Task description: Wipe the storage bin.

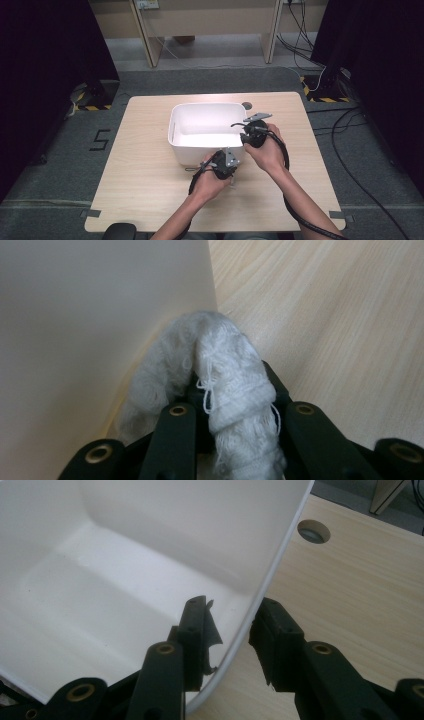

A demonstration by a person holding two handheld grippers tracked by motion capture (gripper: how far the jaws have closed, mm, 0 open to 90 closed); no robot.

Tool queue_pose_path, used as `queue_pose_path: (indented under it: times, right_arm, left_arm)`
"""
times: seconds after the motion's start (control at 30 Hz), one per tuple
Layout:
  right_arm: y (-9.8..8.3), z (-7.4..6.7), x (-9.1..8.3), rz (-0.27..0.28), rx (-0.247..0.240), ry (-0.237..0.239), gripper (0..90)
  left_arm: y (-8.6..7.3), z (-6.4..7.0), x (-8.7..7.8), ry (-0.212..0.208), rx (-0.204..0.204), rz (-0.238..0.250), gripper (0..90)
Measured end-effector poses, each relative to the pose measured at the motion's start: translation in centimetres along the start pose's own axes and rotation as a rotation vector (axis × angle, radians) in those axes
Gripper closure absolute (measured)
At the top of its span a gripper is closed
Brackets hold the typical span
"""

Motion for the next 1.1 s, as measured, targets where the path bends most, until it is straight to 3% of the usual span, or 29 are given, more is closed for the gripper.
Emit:
queue_pose_path:
  times: [0.33, 0.73, 1.1]
  right_arm:
    - [0.0, 0.0, 0.0, 0.002, 0.013, 0.0, 67.4]
    - [-0.1, -0.1, -0.1, 0.0, 0.025, 0.001, 67.6]
    - [-0.1, -0.1, -0.1, 0.0, 0.042, 0.014, 67.8]
  left_arm:
    - [1.3, 0.2, -0.9, 0.001, -0.012, 0.021, 74.4]
    - [2.9, 0.2, -2.8, 0.014, 0.001, 0.064, 74.3]
    - [4.0, 0.5, -3.2, 0.014, 0.017, 0.083, 74.0]
Point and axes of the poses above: each handheld gripper's, and its own axes: x roughly forward along the jaws, y roughly out of its top, z roughly to its right, the point moved 5 cm from there along x, roughly forward along the jaws, and after that the axes turned 4 degrees about -z, right-handed, at the moved point
